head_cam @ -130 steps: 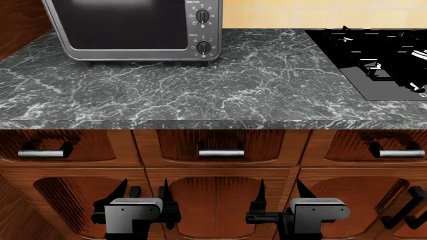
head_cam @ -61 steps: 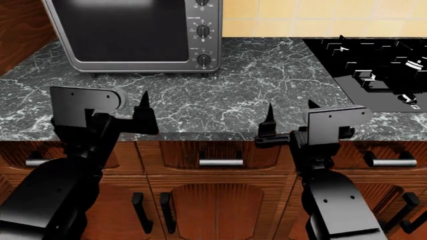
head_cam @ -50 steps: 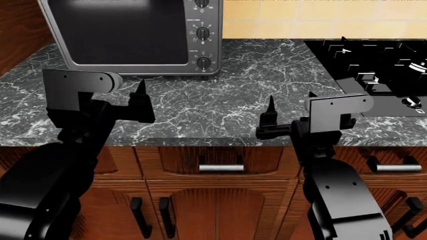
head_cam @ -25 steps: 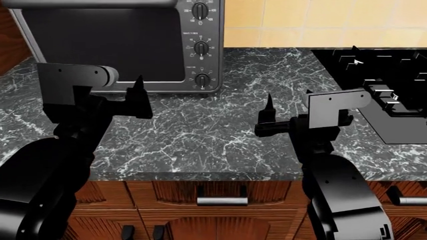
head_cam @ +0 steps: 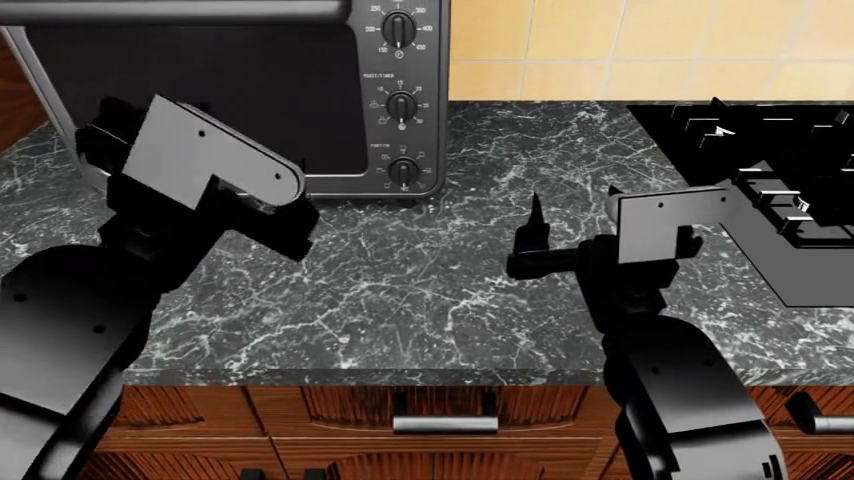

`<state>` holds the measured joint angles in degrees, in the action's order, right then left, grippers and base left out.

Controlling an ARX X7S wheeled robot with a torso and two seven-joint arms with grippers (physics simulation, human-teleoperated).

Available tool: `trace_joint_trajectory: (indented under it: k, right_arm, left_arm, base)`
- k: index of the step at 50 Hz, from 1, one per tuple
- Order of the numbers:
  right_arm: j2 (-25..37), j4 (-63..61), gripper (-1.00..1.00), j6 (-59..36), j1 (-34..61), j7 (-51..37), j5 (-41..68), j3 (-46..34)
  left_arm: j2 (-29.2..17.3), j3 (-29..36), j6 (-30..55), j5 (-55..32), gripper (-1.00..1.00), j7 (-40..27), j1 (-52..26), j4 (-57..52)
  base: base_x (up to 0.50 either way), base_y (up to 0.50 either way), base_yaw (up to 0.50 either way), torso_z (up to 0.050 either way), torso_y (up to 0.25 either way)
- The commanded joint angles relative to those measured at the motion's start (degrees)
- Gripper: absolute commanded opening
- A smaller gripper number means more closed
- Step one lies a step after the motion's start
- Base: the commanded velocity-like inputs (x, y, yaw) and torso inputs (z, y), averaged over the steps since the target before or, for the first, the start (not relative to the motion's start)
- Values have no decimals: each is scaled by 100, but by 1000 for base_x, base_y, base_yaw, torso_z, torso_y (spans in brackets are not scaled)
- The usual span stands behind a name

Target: Open the toaster oven door.

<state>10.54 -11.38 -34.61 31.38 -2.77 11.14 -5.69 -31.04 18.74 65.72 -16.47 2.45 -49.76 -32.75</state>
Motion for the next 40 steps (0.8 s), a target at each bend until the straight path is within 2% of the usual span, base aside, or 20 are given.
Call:
trace_joint_trajectory:
  k: [1,9,15,27,40]
  right_arm:
    - [8,-49,100,35,-64,9,88,-13]
    - [1,7,100,95,-63,14,137,-25]
    - [-7,67,100,151,-62,19,170,-38]
    - [0,119,100,224,-93,18,254,-28]
    - [30,64,100,197,-91,-8,316,-55]
  left_arm:
    - [-1638,2539,403,869,100,822,-1549,-615]
    - [-2348,4051,3,1600,100,1675,-2595,-524]
    - [-2504,4741,-438,2075,100,2416,-3399,2]
    - [-2317,5448,-1211,2765,100,3071,-4307,1192]
    - [-1773,5570,-2353,2841,100,2872,-4499,2443]
  base:
    - [0,0,0,0,0]
    - [0,0,0,0,0]
    - [0,0,0,0,0]
    - [0,0,0,0,0]
    - [0,0,0,0,0]
